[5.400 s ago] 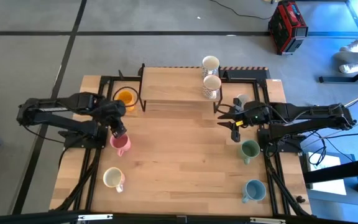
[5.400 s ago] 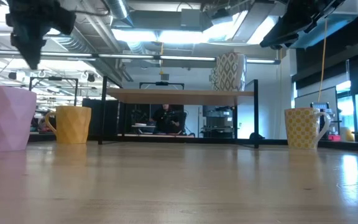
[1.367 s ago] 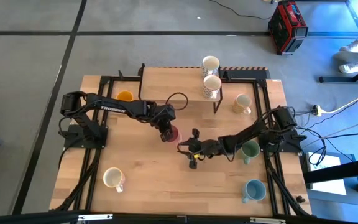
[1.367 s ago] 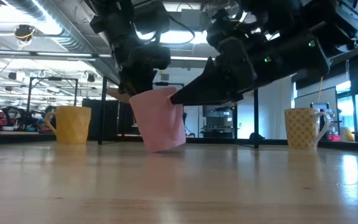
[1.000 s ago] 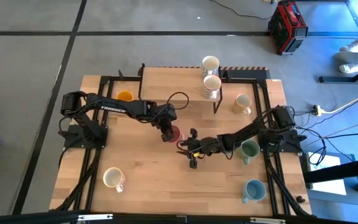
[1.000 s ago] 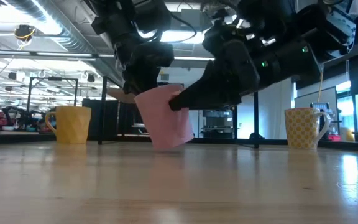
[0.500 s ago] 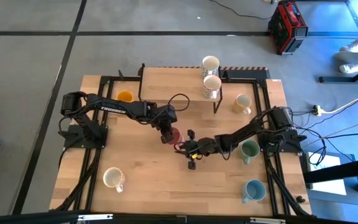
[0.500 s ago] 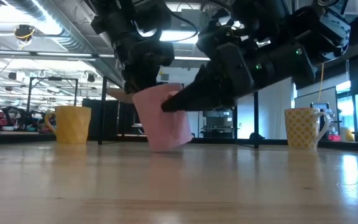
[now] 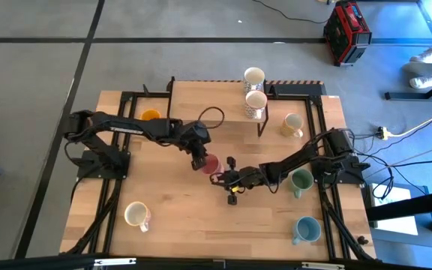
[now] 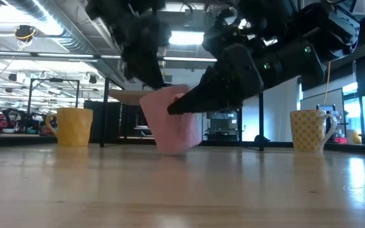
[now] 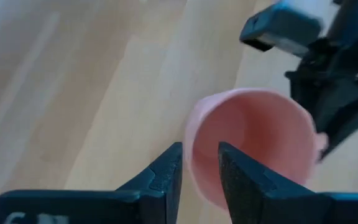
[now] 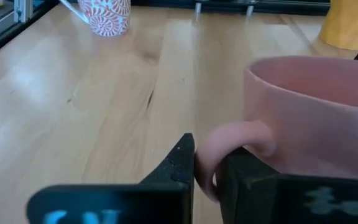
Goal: Place coffee mugs
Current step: Put the pink mug on the shelf
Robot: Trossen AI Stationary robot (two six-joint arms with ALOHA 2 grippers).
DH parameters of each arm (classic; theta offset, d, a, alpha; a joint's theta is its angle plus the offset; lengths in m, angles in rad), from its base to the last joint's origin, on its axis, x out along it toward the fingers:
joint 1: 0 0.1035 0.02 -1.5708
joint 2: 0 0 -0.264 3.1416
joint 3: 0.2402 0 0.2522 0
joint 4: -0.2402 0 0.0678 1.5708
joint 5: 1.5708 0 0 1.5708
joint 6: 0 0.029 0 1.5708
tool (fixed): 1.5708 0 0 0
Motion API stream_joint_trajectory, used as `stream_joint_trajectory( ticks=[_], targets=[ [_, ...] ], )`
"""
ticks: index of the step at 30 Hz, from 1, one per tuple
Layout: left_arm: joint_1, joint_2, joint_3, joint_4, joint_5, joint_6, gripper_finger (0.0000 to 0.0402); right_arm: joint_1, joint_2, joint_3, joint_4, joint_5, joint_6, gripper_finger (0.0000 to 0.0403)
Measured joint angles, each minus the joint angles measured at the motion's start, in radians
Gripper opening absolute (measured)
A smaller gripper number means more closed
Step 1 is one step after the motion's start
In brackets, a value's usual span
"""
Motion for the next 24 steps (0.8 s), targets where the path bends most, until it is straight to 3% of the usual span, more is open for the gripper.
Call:
stream_joint_trajectory(
  ticks=[8, 18, 24],
  targets=[
    [0.000, -0.191, 0.001, -0.065, -0.036, 0.035, 0.0099, -0.002, -0.058, 0.004, -0.012, 0.067, -0.064, 0.0022],
    [0.000, -0.347, 0.000, -0.097, -0.071, 0.079, 0.0098, -0.050, -0.185, 0.047, -0.083, 0.044, -0.092, 0.0016],
    [0.005, -0.433, -0.001, -0.103, -0.084, 0.116, 0.0098, -0.085, -0.244, 0.137, -0.259, 0.048, -0.114, 0.0015]
  ],
)
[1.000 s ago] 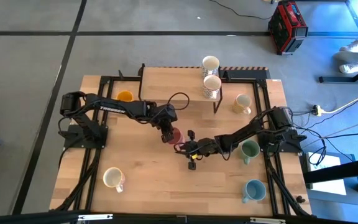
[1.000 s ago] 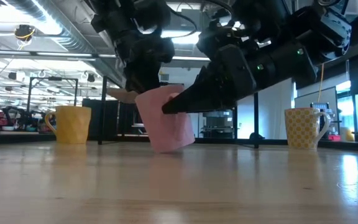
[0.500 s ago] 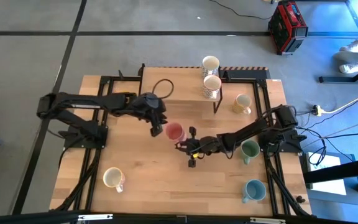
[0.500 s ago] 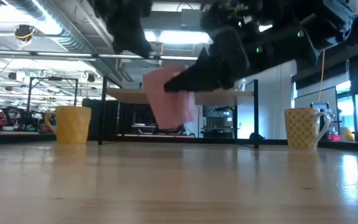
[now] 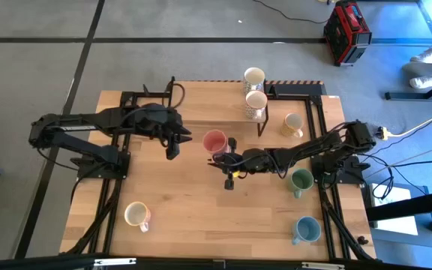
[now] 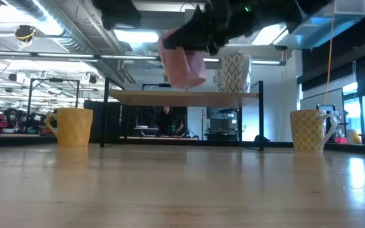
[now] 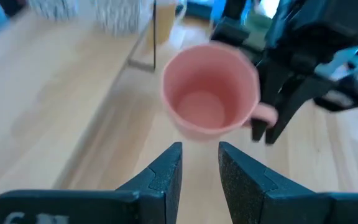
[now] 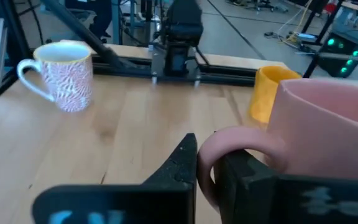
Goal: Place coffee mugs
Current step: Put the pink mug on the shelf
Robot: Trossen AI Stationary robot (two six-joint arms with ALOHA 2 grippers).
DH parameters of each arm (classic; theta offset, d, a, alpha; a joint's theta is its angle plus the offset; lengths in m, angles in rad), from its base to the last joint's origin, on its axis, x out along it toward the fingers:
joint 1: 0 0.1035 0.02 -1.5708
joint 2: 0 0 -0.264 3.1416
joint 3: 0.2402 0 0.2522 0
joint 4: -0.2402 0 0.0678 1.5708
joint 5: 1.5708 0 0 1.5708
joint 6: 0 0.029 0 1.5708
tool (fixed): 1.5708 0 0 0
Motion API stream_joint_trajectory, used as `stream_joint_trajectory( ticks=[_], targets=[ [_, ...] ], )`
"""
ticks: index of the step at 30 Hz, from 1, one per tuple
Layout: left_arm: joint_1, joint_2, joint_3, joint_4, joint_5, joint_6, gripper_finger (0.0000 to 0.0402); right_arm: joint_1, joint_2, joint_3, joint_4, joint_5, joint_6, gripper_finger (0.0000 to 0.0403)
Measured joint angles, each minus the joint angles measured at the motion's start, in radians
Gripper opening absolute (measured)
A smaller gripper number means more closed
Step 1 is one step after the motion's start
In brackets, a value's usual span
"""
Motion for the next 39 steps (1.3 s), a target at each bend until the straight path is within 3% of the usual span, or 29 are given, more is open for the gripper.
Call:
stream_joint_trajectory(
  ticks=[13, 18, 24, 32, 39],
  targets=[
    [0.119, -0.158, 0.000, -0.041, 0.015, 0.127, 0.0098, -0.096, -0.007, 0.182, -0.155, -0.014, 0.029, 0.0015],
    [0.130, -0.155, 0.000, -0.076, 0.037, 0.149, 0.0098, -0.069, -0.007, 0.189, -0.217, -0.085, 0.094, 0.0015],
    [0.130, -0.097, -0.001, -0.120, 0.128, 0.192, 0.0098, 0.007, 0.028, 0.189, -0.268, -0.035, 0.145, 0.0015],
    [0.081, -0.025, 0.000, -0.132, 0.150, 0.193, 0.0098, 0.076, 0.179, 0.187, -0.175, 0.002, 0.187, 0.0015],
    [0.022, -0.011, -0.031, -0.131, 0.118, 0.143, 0.0098, 0.080, 0.301, 0.187, -0.020, -0.043, 0.156, 0.0015]
  ],
)
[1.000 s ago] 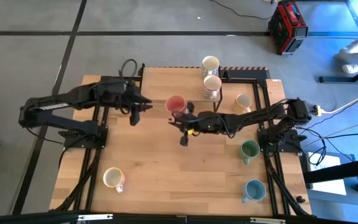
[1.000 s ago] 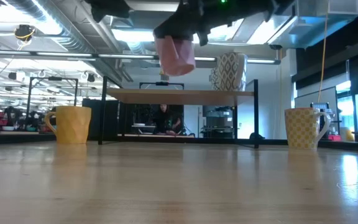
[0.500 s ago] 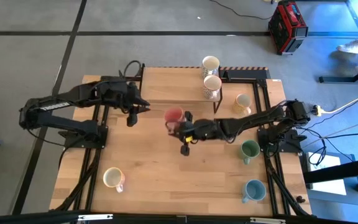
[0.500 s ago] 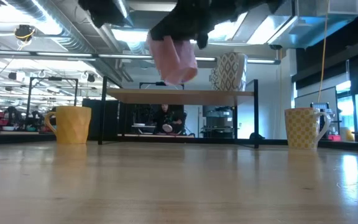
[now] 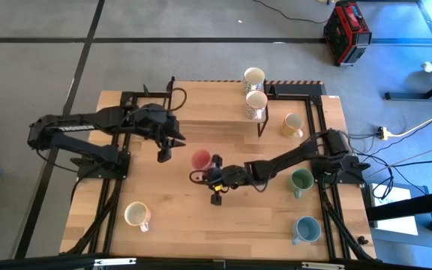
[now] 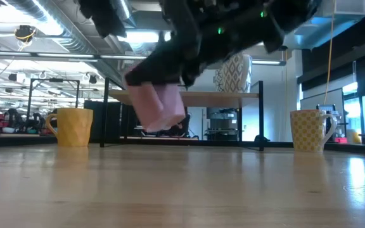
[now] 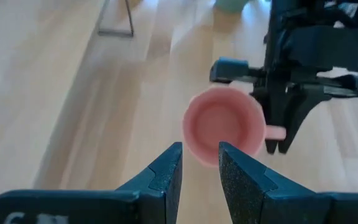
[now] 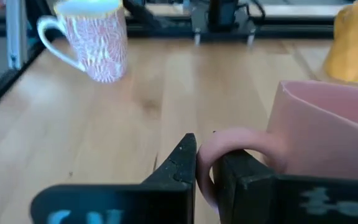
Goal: Place coffee mugs
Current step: Put the pink mug on the shelf
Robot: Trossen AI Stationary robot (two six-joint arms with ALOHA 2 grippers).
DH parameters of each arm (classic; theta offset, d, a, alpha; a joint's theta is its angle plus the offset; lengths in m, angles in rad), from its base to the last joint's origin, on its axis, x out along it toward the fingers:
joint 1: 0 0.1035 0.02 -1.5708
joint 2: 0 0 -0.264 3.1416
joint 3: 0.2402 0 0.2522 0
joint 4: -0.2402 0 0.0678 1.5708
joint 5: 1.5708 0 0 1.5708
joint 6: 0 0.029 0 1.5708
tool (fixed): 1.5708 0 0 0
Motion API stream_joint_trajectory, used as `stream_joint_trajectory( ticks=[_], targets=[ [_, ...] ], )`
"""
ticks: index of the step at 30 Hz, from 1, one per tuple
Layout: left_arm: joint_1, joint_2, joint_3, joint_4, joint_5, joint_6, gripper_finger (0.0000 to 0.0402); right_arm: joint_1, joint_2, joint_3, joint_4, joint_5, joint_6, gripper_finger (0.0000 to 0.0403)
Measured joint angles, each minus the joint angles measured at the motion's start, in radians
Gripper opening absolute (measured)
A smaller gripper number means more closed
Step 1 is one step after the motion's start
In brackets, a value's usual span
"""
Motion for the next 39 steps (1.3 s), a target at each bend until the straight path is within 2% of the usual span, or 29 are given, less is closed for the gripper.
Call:
stream_joint_trajectory(
  ticks=[6, 15, 24, 33, 39],
  targets=[
    [-0.064, -0.003, -0.079, 0.033, 0.003, -0.070, 0.0098, 0.000, 0.085, 0.000, 0.172, -0.034, -0.020, 0.0015],
    [-0.166, -0.008, -0.140, 0.104, -0.041, -0.142, 0.0098, -0.003, 0.156, 0.000, 0.212, -0.034, -0.045, 0.0015],
    [-0.200, -0.008, -0.141, 0.131, -0.067, -0.160, 0.0098, -0.001, 0.196, 0.003, 0.281, -0.024, -0.021, 0.0016],
    [-0.202, -0.008, -0.141, 0.132, -0.067, -0.160, 0.0098, -0.001, 0.199, 0.002, 0.222, -0.025, 0.020, 0.0129],
    [-0.202, -0.008, -0.141, 0.132, -0.067, -0.161, 0.0098, -0.002, 0.176, 0.002, 0.134, -0.025, 0.043, 0.0159]
  ],
)
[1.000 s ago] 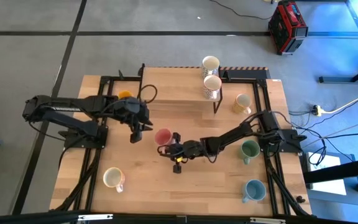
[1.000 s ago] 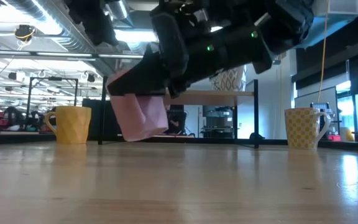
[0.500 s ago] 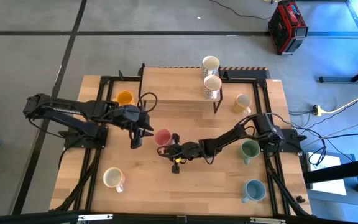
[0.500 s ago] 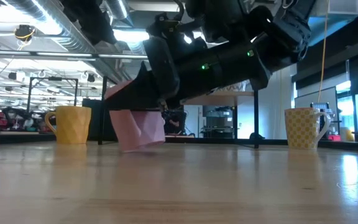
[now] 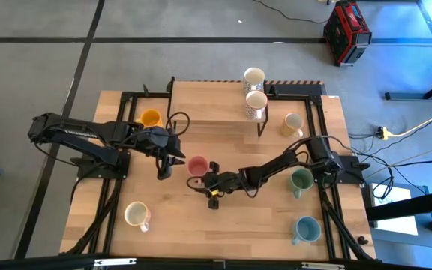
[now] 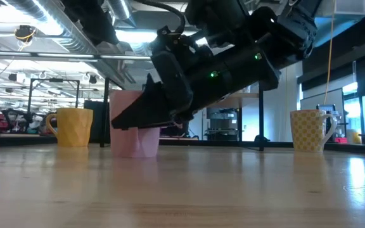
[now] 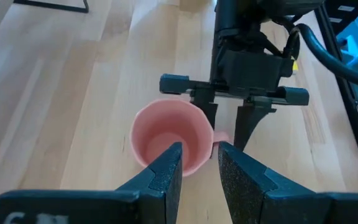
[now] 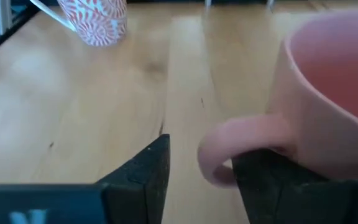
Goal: Place coffee mugs
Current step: Put the pink mug on the shelf
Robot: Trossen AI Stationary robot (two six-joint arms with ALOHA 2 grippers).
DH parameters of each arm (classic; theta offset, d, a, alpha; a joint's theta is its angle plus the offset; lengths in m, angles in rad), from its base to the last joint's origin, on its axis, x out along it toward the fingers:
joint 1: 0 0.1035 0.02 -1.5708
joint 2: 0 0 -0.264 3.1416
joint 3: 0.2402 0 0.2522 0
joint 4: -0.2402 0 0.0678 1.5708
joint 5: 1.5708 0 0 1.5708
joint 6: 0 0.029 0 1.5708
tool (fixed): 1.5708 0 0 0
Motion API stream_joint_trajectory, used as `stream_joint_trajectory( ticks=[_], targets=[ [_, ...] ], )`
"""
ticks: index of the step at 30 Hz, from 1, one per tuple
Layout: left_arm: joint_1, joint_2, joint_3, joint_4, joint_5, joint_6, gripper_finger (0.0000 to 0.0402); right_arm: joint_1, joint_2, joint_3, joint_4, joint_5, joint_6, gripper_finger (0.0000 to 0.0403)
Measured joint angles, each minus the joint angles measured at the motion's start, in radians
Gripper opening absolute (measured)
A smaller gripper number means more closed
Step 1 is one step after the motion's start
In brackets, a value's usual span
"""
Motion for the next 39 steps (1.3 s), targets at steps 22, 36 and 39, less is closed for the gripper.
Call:
stream_joint_trajectory(
  ticks=[22, 36, 39],
  targets=[
    [0.000, -0.031, 0.001, -0.024, -0.042, -0.044, 0.0098, 0.234, -0.281, 0.082, -0.697, 0.160, 0.431, 0.0163],
    [-0.072, -0.160, 0.001, -0.141, -0.043, -0.021, 0.0098, 0.333, -0.062, 0.484, -0.975, 0.601, 0.704, 0.0163],
    [-0.094, -0.178, 0.002, -0.157, -0.043, -0.012, 0.0098, 0.334, 0.013, 0.539, -1.051, 0.753, 0.770, 0.0163]
  ],
)
